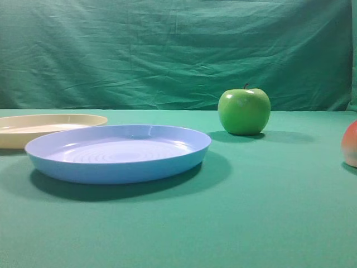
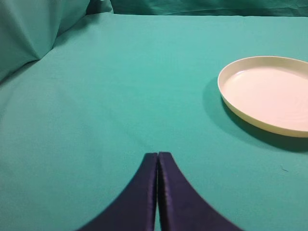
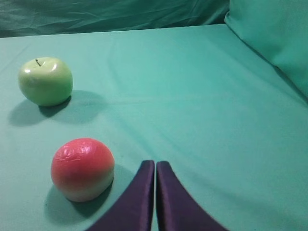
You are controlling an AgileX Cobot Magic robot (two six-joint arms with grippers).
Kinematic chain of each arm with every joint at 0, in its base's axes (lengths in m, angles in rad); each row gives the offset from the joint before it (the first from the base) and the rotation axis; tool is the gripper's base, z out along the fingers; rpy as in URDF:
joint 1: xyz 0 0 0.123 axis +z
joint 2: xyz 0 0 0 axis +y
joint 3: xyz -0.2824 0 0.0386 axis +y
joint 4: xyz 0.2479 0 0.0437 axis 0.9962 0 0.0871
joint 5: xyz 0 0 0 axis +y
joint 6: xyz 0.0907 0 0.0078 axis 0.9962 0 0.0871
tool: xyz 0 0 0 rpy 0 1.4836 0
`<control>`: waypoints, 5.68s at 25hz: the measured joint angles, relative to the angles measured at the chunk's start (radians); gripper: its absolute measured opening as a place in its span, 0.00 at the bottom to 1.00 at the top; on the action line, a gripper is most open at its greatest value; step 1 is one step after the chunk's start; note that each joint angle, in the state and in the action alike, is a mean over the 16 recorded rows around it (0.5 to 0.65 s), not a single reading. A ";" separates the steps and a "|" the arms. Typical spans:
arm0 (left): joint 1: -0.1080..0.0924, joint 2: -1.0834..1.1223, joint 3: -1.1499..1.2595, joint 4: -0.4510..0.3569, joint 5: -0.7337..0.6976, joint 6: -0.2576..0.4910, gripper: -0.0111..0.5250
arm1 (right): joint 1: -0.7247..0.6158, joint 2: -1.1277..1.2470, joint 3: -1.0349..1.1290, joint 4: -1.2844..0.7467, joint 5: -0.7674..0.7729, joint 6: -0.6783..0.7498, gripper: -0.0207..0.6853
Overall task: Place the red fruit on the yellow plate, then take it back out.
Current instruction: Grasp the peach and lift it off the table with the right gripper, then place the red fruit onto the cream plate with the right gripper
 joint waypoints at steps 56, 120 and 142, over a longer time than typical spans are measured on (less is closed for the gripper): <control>0.000 0.000 0.000 0.000 0.000 0.000 0.02 | 0.039 0.572 -0.558 0.089 0.277 -0.071 0.03; 0.000 0.000 0.000 0.000 0.000 0.000 0.02 | 0.414 1.761 -1.494 0.401 0.376 -0.566 0.33; 0.000 0.000 0.000 0.000 0.000 0.000 0.02 | 0.746 2.350 -1.994 0.469 0.170 -0.697 0.59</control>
